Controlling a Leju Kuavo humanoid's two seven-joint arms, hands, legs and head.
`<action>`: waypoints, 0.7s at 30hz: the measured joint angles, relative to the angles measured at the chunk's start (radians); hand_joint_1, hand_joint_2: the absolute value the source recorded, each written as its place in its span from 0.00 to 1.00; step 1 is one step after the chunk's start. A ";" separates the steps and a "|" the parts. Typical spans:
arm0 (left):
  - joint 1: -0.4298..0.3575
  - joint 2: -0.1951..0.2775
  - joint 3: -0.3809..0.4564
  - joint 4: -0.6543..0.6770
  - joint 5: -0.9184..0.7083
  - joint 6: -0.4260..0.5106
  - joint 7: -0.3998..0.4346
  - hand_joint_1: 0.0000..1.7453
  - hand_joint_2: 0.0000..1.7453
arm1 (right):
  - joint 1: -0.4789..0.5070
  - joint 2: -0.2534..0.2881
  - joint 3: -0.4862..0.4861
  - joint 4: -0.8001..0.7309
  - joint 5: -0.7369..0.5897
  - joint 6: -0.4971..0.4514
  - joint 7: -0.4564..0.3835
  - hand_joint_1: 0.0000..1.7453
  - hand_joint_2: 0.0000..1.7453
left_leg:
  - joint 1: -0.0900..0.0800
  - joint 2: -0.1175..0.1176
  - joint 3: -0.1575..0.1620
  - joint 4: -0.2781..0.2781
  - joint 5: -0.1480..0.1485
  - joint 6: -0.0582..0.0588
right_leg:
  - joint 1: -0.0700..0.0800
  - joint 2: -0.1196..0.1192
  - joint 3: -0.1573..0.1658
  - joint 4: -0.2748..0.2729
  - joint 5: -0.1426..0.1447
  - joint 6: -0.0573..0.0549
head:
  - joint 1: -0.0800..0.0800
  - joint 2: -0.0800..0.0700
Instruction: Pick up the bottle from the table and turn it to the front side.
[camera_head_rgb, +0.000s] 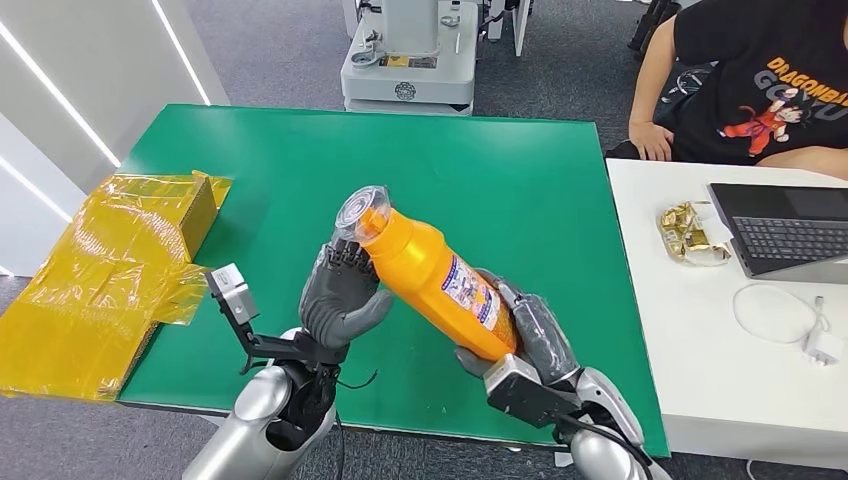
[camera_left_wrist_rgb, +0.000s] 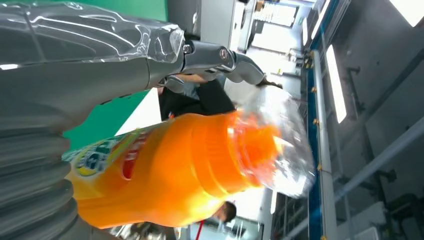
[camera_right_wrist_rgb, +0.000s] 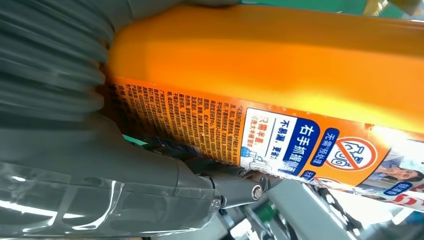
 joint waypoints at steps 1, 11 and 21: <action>0.000 0.000 0.000 0.000 -0.010 0.008 -0.002 0.00 1.00 | -0.001 0.000 0.001 0.003 -0.006 0.018 0.008 1.00 1.00 | 0.000 0.000 0.000 0.000 0.000 0.000 | 0.000 0.000 0.000 0.000 0.000 0.000 | 0.000 0.000; 0.000 0.000 0.005 0.002 -0.033 0.037 -0.006 0.00 1.00 | -0.034 0.000 0.026 0.032 -0.015 0.100 0.020 1.00 1.00 | 0.000 0.000 0.000 0.000 0.000 0.000 | 0.000 0.000 0.000 0.000 0.000 0.000 | 0.000 0.000; -0.001 0.000 0.005 0.004 -0.026 0.043 -0.010 0.00 1.00 | -0.053 0.003 0.058 0.040 0.012 0.104 -0.027 1.00 1.00 | 0.000 0.000 0.000 0.000 0.000 0.000 | 0.000 0.000 0.000 0.000 0.000 0.000 | 0.000 0.000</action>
